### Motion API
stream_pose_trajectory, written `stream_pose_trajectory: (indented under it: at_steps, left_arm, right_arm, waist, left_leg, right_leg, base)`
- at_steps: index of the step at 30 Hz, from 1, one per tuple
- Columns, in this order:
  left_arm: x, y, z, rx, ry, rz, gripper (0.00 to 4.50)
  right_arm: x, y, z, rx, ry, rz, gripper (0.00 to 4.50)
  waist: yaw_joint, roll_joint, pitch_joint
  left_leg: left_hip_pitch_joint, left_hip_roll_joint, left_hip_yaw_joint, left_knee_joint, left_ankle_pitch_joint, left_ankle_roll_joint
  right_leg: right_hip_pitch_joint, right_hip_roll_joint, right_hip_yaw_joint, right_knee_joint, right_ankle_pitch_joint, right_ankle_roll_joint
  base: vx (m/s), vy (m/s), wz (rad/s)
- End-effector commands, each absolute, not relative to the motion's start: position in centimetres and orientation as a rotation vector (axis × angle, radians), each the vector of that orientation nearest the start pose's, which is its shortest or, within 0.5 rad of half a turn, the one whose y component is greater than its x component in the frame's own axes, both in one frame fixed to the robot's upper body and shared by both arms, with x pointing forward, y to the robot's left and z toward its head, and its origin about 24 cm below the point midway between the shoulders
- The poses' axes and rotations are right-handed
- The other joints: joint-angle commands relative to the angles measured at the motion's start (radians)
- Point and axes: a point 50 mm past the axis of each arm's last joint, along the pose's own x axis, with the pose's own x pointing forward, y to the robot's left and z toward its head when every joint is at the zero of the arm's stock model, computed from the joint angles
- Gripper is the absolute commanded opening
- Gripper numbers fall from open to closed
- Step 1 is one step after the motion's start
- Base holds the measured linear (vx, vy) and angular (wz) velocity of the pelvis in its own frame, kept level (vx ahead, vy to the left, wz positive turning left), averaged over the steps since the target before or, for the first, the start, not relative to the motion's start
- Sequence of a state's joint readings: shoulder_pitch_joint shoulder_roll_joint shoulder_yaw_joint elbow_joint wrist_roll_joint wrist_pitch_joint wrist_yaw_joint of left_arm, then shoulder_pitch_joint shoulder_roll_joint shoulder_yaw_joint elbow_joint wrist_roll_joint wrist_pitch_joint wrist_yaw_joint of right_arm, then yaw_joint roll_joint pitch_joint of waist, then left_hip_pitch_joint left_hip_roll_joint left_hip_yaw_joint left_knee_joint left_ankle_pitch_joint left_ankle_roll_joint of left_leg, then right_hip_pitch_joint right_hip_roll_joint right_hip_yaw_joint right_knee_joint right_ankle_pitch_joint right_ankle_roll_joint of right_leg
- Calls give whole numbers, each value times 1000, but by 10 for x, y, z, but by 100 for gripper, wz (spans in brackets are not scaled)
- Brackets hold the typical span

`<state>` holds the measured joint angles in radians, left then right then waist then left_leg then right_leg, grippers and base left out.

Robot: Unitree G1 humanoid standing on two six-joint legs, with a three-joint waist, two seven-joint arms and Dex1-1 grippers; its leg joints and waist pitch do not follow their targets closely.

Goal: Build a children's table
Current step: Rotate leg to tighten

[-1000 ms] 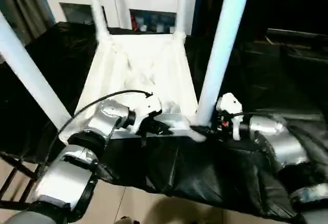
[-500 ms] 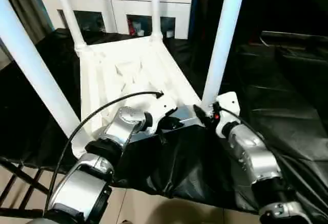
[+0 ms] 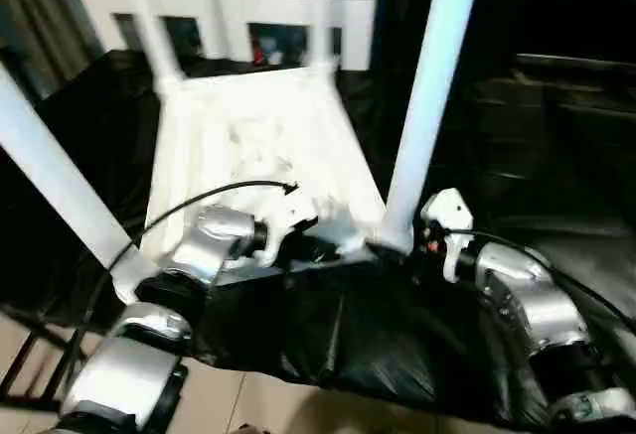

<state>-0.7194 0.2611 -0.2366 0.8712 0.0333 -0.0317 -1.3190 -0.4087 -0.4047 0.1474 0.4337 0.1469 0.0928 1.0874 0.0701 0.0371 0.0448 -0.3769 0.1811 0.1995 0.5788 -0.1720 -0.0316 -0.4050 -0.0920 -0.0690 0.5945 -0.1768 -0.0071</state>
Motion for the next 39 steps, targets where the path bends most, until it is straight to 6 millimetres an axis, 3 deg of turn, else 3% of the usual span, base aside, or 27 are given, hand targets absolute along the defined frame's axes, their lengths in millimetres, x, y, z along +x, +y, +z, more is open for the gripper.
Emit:
stream_pose_trajectory:
  at_steps: [1,3,7,9,14,19,20,23,25,26,27,28,29,30,32,33,34,35,38,39]
  left_arm:
    - [326,112,58,307,377,-1538,0]
    - [324,116,60,308,390,-1587,0]
    - [322,118,61,328,410,-1643,0]
    - [322,120,62,340,415,-1657,0]
    - [323,121,62,344,426,-1673,0]
    - [324,122,63,330,429,-1663,0]
    - [325,121,62,324,423,-1648,0]
    - [328,116,61,308,403,-1575,0]
    - [332,111,61,301,383,-1513,0]
    - [332,111,61,301,383,-1513,0]
    - [338,101,60,306,367,-1424,0]
    - [338,100,59,307,366,-1416,0]
    - [339,96,59,314,361,-1386,0]
    - [341,90,57,311,360,-1344,0]
    - [342,80,57,297,342,-1300,0]
    - [344,70,58,286,318,-1246,0]
    - [344,69,58,286,315,-1238,0]
    - [344,66,58,284,309,-1219,0]
    - [340,56,54,303,291,-1209,0]
    - [339,56,54,307,290,-1203,0]
  right_arm:
    - [297,-160,52,-230,305,1238,410]
    - [300,-161,55,-237,314,1278,396]
    - [302,-159,57,-254,338,1355,386]
    - [304,-157,58,-260,342,1379,352]
    - [305,-155,58,-255,351,1421,315]
    - [305,-150,55,-225,339,1425,279]
    - [305,-149,55,-208,324,1406,277]
    - [310,-149,53,-163,276,1277,273]
    - [314,-150,49,-142,254,1159,272]
    - [314,-150,49,-142,254,1159,272]
    - [314,-148,41,-148,245,1018,271]
    - [314,-148,40,-149,245,1001,270]
    - [313,-147,36,-156,247,943,270]
    - [314,-144,32,-149,245,851,270]
    - [314,-137,26,-102,246,740,270]
    - [316,-127,22,-63,264,610,270]
    - [316,-125,21,-57,264,598,270]
    - [316,-121,21,-43,264,571,270]
    - [315,-104,24,-40,230,532,270]
    - [314,-103,24,-44,222,529,325]
  waist:
    - [6,-16,-66]
    - [10,-21,-66]
    - [23,-22,-65]
    - [27,-21,-65]
    - [29,-22,-65]
    - [29,-18,-68]
    - [30,-7,-68]
    - [27,-10,-67]
    - [22,-2,-65]
    - [21,-4,-64]
    - [16,-7,-63]
    - [15,-7,-63]
    - [14,-6,-62]
    - [6,-2,-62]
    - [2,-6,-63]
    - [-3,13,-60]
    - [-9,7,-59]
    - [-10,14,-60]
    - [-16,16,-61]
    - [-16,19,-61]
  left_leg:
    - [12,53,-18,-52,-178,119]
    - [13,54,-18,-52,-187,109]
    - [18,57,-16,-51,-192,96]
    - [16,58,-17,-52,-191,91]
    - [14,56,-19,-52,-189,84]
    - [12,55,-19,-50,-173,90]
    - [13,55,-20,-50,-178,86]
    - [14,55,-20,-52,-201,74]
    - [16,56,-22,-56,-235,48]
    - [16,56,-22,-57,-245,40]
    - [14,54,-23,-59,-256,27]
    - [16,55,-24,-59,-253,21]
    - [18,54,-24,-60,-261,16]
    - [15,49,-25,-61,-267,12]
    - [17,47,-24,-59,-262,15]
    - [17,45,-25,-61,-277,15]
    - [17,45,-25,-62,-286,11]
    - [17,42,-28,-62,-291,7]
    - [15,42,-29,-62,-289,14]
    - [15,42,-29,-63,-289,21]
  right_leg:
    - [52,-59,39,-59,-119,-276]
    - [51,-61,39,-58,-137,-277]
    - [45,-61,42,-56,-138,-281]
    - [46,-64,42,-54,-134,-282]
    - [49,-65,41,-54,-145,-276]
    - [51,-63,40,-50,-98,-288]
    - [51,-65,40,-50,-102,-290]
    - [51,-63,40,-53,-108,-291]
    - [49,-61,39,-56,-146,-285]
    - [49,-62,39,-58,-157,-282]
    - [52,-62,40,-60,-184,-270]
    - [50,-63,41,-61,-184,-264]
    - [46,-63,42,-62,-192,-263]
    - [51,-63,40,-69,-210,-249]
    - [49,-61,42,-70,-211,-245]
    - [46,-60,40,-77,-247,-233]
    - [45,-59,40,-78,-262,-229]
    - [48,-60,38,-77,-278,-225]
    - [46,-60,40,-84,-311,-201]
    - [46,-59,40,-84,-296,-196]
  base:
    - [0,0,0]
    - [0,0,0]
    - [0,0,0]
    - [0,0,0]
    - [0,0,0]
    - [0,0,0]
    - [0,0,0]
    - [0,0,0]
    - [0,0,0]
    - [0,0,0]
    - [0,0,0]
    - [0,0,0]
    - [0,0,0]
    - [0,0,0]
    - [0,0,0]
    - [0,0,0]
    - [0,0,0]
    - [0,0,0]
    - [0,0,0]
    - [0,0,0]
